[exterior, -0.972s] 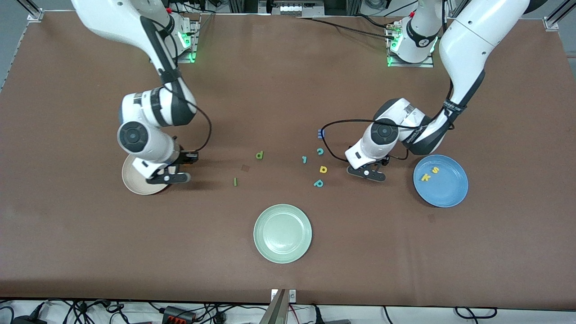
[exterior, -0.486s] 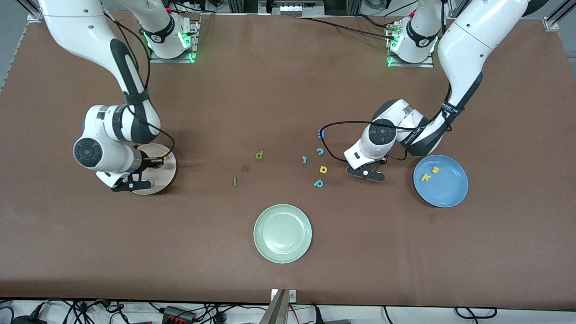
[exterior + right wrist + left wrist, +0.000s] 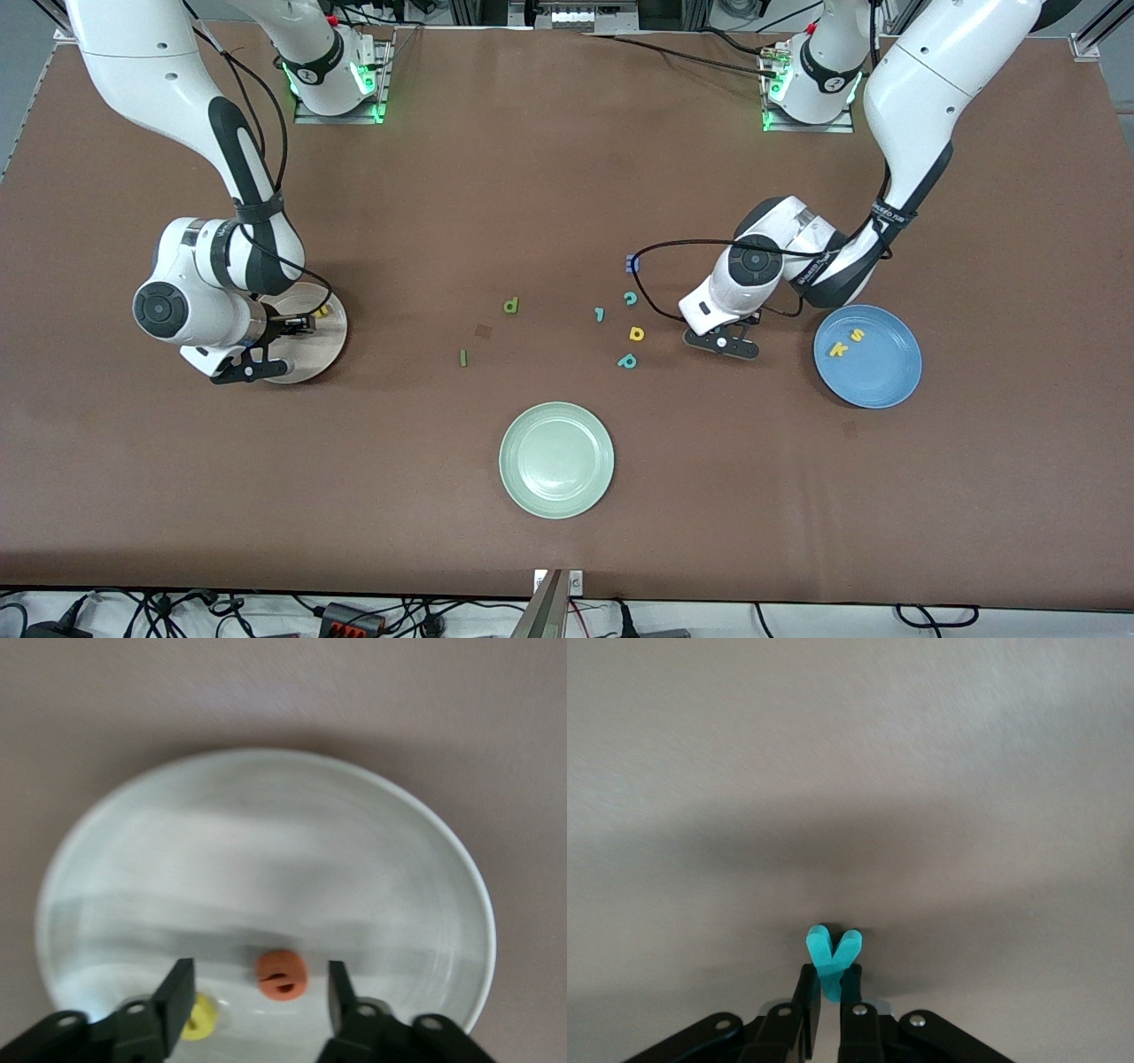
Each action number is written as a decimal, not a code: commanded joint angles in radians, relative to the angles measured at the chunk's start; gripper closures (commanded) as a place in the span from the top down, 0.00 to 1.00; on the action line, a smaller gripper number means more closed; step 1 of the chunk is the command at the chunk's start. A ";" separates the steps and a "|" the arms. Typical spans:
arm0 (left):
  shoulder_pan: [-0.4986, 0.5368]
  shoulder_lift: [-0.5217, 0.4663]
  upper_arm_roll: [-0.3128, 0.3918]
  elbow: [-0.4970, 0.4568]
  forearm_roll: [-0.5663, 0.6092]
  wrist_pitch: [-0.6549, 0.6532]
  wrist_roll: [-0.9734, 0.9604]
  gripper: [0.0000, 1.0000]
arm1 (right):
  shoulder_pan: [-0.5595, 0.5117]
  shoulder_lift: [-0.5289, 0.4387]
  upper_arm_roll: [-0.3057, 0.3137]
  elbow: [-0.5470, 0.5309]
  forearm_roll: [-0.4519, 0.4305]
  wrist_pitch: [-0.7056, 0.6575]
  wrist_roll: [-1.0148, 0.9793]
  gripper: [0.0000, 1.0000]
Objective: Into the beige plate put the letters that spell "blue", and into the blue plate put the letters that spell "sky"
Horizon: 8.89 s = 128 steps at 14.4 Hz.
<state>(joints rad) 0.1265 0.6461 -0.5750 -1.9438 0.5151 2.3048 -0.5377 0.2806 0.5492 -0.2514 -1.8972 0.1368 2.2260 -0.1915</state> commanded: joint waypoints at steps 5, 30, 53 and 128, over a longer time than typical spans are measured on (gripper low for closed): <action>0.065 -0.039 -0.034 0.235 0.022 -0.398 0.164 0.02 | 0.227 -0.008 0.011 0.145 0.041 -0.080 0.336 1.00; 0.355 -0.025 -0.224 0.712 0.014 -0.787 0.556 1.00 | 0.589 0.201 0.006 0.245 0.193 0.055 0.801 0.65; -0.117 -0.664 0.535 0.198 -0.523 -0.538 0.562 1.00 | 0.448 0.124 -0.351 0.262 0.167 -0.308 0.120 0.15; -0.126 -0.637 0.509 0.229 -0.520 -0.587 0.553 1.00 | 0.615 0.383 -0.270 0.486 0.331 -0.089 0.342 0.13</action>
<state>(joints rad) 0.0061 -0.0018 -0.0659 -1.7413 -0.0207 1.7289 0.0097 0.9040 0.9254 -0.5227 -1.4242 0.4660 2.1492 0.1691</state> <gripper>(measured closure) 0.000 0.722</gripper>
